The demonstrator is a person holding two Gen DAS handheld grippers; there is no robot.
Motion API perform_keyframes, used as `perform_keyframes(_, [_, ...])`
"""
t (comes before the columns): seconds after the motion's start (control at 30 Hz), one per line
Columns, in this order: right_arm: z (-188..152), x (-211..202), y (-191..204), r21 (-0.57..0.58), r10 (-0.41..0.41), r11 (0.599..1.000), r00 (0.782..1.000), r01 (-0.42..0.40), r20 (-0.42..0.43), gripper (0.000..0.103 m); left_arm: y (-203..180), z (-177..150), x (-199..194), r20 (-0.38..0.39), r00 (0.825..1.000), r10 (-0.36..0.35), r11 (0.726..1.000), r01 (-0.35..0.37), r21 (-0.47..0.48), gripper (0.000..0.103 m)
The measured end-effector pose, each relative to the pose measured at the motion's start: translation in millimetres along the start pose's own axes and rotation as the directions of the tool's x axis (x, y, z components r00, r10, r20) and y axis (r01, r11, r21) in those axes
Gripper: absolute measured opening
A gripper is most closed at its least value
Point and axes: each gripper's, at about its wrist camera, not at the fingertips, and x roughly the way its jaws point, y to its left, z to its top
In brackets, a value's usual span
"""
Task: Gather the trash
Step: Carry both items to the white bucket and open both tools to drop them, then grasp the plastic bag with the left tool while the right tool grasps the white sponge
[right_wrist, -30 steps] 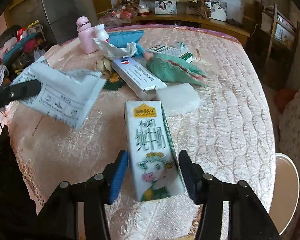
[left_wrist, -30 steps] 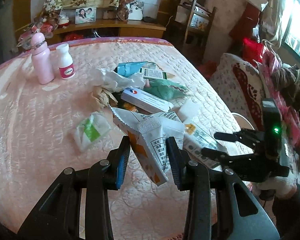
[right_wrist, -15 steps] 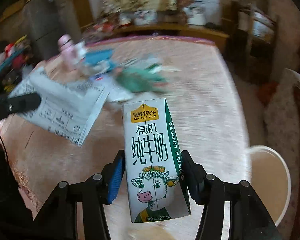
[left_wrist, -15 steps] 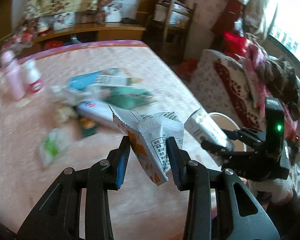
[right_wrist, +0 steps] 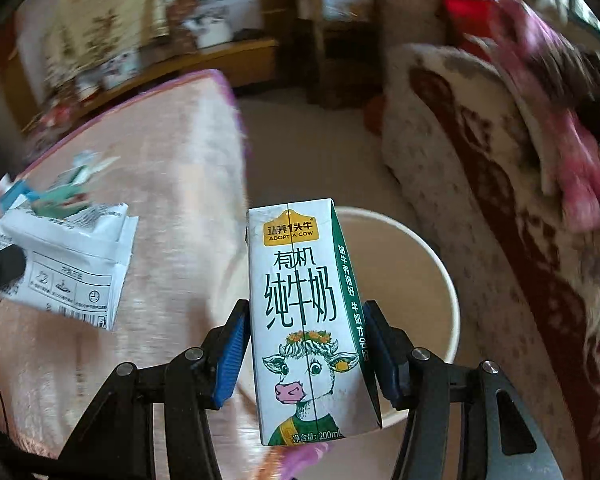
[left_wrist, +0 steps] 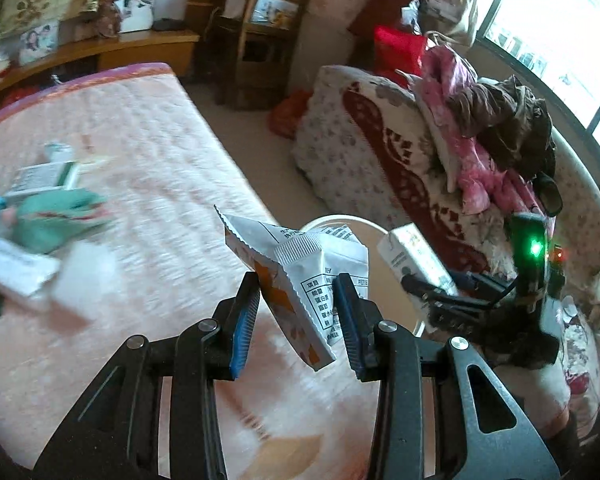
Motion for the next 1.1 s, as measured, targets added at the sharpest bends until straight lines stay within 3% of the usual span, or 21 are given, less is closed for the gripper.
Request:
perform_keyframes(0.13, [-3, 20, -22, 0.055, -0.041, 0.998, 0.999, 0.043, -0.031, 0.054, -15, 5, 28, -0.01, 0.999, -0.031, 0.999, 0.031, 0.013, 0.04])
perform_keyframes(0.2, [-10, 20, -29, 0.072, -0.053, 0.996, 0.998, 0.054, -0.024, 0.054, -16, 5, 42, -0.034, 0.995, -0.089, 0.996, 0.089, -0.016, 0.045])
perform_keyframes(0.3, [-11, 27, -39, 0.102, -0.054, 0.993, 0.998, 0.057, -0.032, 0.071, -12, 3, 50, -0.058, 0.99, -0.129, 0.99, 0.126, -0.065, 0.049])
perform_keyframes(0.37, [-12, 27, -42, 0.12, -0.038, 0.992, 0.999, 0.041, -0.03, 0.075, -9, 1, 48, -0.053, 0.991, -0.121, 0.991, 0.117, -0.067, 0.05])
perform_keyframes(0.63, [-13, 19, -13, 0.073, -0.012, 0.997, 1.0, 0.012, 0.002, 0.075, 13, -6, 23, -0.013, 1.0, 0.025, 0.999, -0.026, -0.042, 0.05])
perform_keyframes(0.77, [-9, 12, 11, 0.042, 0.014, 0.999, 0.999, -0.015, 0.029, 0.075, 28, -12, 9, 0.008, 0.994, 0.106, 0.994, -0.106, -0.023, 0.05])
perform_keyframes(1.1, [1, -1, 88, -0.069, 0.105, 0.992, 0.993, -0.101, 0.055, 0.075, 82, -26, -37, 0.06, 0.977, 0.204, 0.977, -0.199, -0.079, 0.05])
